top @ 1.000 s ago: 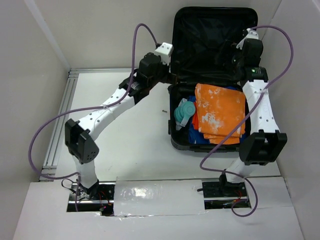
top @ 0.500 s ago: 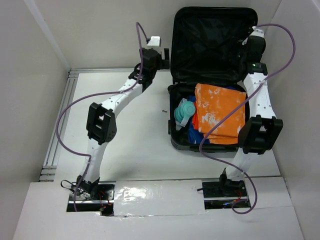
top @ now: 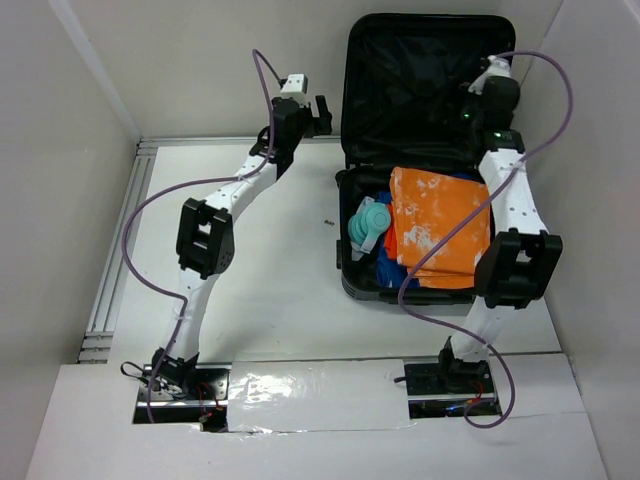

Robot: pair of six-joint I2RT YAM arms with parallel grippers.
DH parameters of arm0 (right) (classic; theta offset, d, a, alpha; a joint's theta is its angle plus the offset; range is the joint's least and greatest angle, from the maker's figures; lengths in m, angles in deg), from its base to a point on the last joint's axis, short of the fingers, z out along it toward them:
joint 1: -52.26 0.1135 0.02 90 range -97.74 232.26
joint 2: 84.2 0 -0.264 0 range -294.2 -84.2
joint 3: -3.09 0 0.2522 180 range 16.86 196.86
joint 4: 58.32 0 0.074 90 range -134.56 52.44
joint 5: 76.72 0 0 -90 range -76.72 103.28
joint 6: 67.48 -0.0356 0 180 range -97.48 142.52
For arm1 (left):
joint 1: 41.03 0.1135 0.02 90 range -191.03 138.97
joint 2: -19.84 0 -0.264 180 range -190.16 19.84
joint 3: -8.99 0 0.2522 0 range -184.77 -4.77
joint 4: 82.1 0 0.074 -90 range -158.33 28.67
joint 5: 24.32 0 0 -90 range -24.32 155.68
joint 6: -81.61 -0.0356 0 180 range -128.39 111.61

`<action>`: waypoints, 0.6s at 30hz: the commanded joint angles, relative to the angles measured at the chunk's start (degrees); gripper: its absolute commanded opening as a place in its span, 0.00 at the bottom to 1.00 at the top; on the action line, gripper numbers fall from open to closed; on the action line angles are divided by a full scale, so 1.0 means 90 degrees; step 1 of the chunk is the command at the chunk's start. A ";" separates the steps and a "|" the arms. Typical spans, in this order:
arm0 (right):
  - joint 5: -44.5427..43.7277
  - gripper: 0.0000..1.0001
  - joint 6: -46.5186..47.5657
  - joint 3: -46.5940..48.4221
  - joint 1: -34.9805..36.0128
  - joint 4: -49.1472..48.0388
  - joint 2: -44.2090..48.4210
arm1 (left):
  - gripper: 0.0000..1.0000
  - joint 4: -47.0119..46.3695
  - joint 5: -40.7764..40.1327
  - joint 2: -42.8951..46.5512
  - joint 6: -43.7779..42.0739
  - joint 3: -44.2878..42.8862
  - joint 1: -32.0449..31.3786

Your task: Pack the luggage

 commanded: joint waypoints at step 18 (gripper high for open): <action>-0.2889 0.96 0.0055 0.3495 0.3449 0.0344 -0.2584 | 1.00 0.2580 -0.0834 0.5253 0.0090 0.5123 0.0956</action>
